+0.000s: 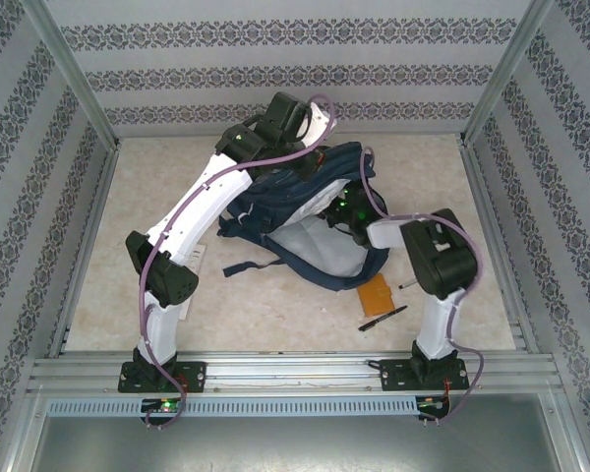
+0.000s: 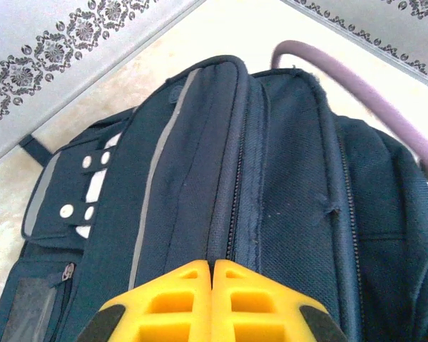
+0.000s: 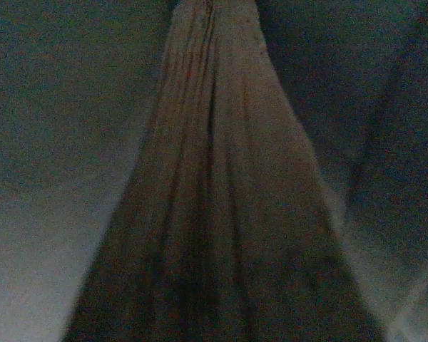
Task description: Pack books, pencil case, and school supplies into a backpack
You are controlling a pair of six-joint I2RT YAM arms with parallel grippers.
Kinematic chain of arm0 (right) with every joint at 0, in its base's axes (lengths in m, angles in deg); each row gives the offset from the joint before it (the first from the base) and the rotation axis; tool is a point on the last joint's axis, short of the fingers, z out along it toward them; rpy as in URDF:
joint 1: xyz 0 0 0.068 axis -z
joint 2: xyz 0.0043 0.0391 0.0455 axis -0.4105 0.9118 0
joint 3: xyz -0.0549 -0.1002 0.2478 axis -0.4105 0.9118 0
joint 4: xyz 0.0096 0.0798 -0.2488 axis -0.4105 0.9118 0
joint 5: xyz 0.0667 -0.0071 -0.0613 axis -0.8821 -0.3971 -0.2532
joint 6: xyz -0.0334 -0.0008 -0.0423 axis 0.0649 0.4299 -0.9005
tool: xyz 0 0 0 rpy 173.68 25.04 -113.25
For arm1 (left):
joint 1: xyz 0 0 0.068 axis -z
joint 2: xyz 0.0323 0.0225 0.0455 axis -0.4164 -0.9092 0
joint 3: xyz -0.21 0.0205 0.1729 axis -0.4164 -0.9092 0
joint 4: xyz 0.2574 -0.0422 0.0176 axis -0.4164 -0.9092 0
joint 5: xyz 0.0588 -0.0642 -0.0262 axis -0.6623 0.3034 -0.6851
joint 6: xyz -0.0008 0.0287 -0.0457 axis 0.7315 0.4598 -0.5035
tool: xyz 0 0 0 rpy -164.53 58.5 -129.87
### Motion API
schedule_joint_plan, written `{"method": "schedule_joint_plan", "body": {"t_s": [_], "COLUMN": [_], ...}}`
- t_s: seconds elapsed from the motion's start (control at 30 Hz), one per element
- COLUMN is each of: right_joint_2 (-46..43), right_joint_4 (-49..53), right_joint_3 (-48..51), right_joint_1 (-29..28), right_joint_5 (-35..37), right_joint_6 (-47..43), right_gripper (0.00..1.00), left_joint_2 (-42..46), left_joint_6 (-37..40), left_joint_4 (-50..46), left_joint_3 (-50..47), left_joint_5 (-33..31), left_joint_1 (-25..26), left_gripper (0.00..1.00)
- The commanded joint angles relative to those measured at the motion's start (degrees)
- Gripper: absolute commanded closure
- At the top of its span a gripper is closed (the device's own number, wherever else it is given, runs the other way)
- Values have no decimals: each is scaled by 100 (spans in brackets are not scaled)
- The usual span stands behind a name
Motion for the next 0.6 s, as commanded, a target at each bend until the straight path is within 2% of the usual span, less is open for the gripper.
{"method": "schedule_joint_plan", "body": {"t_s": [0.0,0.03,0.07,0.17,0.33,0.43,0.57], "right_joint_2": [421,486,491,180,-609,-1314,-2249], "right_joint_4": [-703,-645,-618,-293,1121,2088,3074], "right_joint_3": [-381,-338,-242,93,450,914,1445], "right_joint_1": [-118,-114,-82,82,361,374,383], "right_joint_5": [148,291,403,410,-352,-144,75], "right_joint_6": [378,534,705,760,639,409,277], "right_gripper": [78,66,60,50,37,32,31], "left_joint_2": [212,225,227,231,287,221,232], "left_joint_6": [-1,47,72,191,434,453,378], "left_joint_4": [507,536,582,738,1143,1184,1407], "left_joint_3": [7,-85,-188,-476,-1186,-1355,-1695], "left_joint_5": [85,43,-12,-228,-496,-530,-575], "left_joint_1": [84,88,84,89,43,-11,-90], "left_gripper": [100,100,100,100,100,100,100]}}
